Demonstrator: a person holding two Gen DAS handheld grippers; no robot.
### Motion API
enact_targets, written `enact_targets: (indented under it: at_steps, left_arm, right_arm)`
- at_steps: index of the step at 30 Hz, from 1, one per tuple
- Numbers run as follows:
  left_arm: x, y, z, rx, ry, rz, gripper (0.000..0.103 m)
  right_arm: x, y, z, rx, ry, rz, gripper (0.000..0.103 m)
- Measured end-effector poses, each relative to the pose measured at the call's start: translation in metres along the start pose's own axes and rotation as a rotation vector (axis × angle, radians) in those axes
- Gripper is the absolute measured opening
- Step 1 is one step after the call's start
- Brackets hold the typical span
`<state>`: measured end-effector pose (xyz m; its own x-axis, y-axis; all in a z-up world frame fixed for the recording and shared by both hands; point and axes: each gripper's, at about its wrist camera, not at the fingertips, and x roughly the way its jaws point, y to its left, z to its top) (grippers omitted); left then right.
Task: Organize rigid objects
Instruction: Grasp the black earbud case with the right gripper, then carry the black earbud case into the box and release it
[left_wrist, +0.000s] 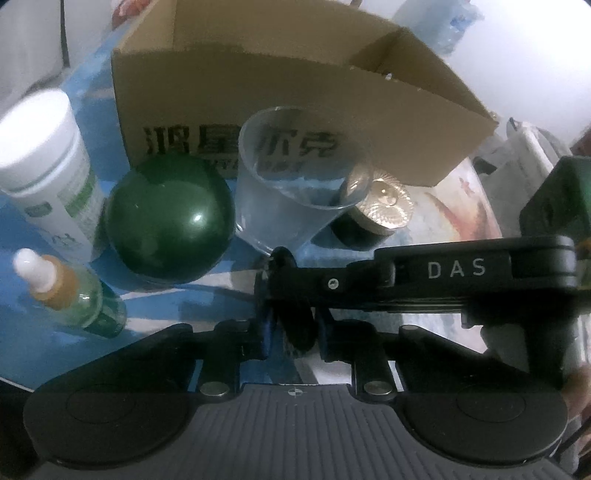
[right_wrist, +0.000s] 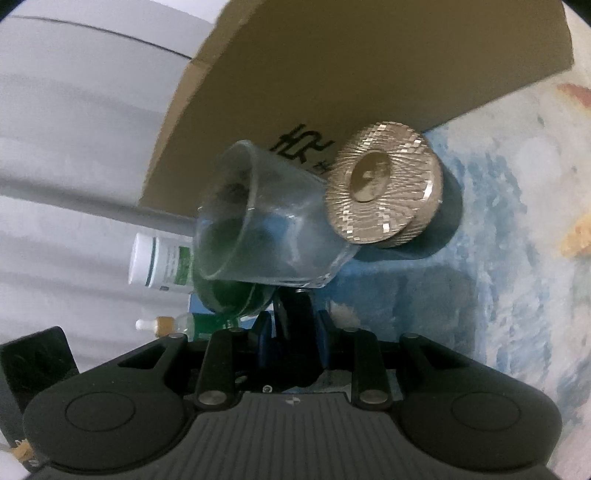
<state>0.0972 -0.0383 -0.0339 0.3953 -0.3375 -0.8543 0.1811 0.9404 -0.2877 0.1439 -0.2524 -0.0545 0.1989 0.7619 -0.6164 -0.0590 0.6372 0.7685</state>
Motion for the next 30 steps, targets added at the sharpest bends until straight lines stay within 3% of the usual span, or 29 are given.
enact_targets:
  at_steps: [11, 17, 20, 23, 30]
  left_arm:
    - [-0.061, -0.023, -0.013, 0.042, -0.129, 0.052, 0.021]
    - [-0.102, -0.036, 0.01, 0.09, -0.257, 0.063, 0.021]
    - [-0.111, -0.037, 0.037, 0.099, -0.306, 0.077, 0.021]
    - [-0.108, -0.032, 0.072, 0.083, -0.304, 0.093, 0.021]
    - [-0.058, -0.002, 0.158, -0.004, -0.149, 0.111, 0.021]
  right_arm:
    - [-0.031, 0.036, -0.021, -0.095, -0.048, 0.04, 0.028]
    - [-0.061, 0.085, -0.018, -0.218, -0.138, 0.075, 0.028]
    - [-0.068, 0.111, 0.003, -0.27, -0.17, 0.083, 0.028]
    - [-0.068, 0.125, 0.037, -0.291, -0.165, 0.092, 0.028]
    - [-0.014, 0.13, 0.135, -0.202, -0.057, 0.061, 0.028]
